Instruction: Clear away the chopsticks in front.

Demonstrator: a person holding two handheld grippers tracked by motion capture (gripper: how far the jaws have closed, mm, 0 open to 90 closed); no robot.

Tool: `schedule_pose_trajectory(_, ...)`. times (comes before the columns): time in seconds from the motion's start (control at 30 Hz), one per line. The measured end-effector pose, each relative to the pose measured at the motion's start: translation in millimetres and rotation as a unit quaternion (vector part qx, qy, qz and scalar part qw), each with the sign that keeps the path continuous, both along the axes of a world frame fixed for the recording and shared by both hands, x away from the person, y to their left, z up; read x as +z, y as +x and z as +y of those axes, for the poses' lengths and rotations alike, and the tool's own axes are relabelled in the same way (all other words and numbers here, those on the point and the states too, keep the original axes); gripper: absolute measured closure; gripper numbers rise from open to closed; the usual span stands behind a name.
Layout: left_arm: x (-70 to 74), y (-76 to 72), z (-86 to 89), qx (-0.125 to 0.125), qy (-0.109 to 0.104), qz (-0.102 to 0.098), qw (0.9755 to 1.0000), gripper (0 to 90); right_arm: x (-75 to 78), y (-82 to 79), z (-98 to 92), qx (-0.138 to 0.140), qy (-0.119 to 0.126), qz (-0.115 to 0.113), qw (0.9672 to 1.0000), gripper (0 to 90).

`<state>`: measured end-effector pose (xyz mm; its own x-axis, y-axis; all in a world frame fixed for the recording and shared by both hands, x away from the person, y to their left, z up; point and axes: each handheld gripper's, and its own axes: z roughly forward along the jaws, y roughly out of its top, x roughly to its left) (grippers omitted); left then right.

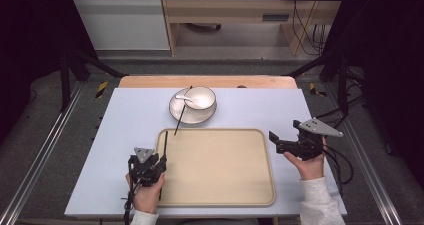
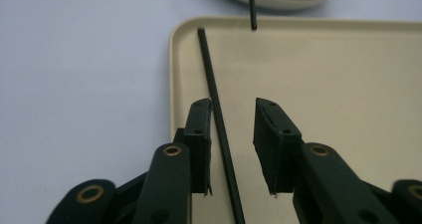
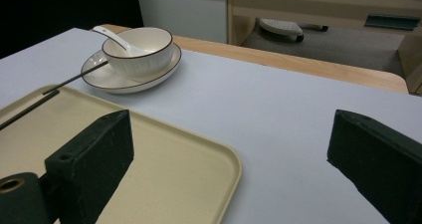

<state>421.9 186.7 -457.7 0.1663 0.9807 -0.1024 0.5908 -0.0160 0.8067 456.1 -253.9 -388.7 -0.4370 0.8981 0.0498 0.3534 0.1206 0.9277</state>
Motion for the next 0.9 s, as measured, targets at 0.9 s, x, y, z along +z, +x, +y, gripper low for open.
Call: schedule_pose_trajectory(0.9, 62.7, 74.3, 14.9, -0.113, 0.017, -0.07, 0.991, 31.1, 1.5, -0.7, -3.1, -0.003, 0.002, -0.004, 1.0, 4.7)
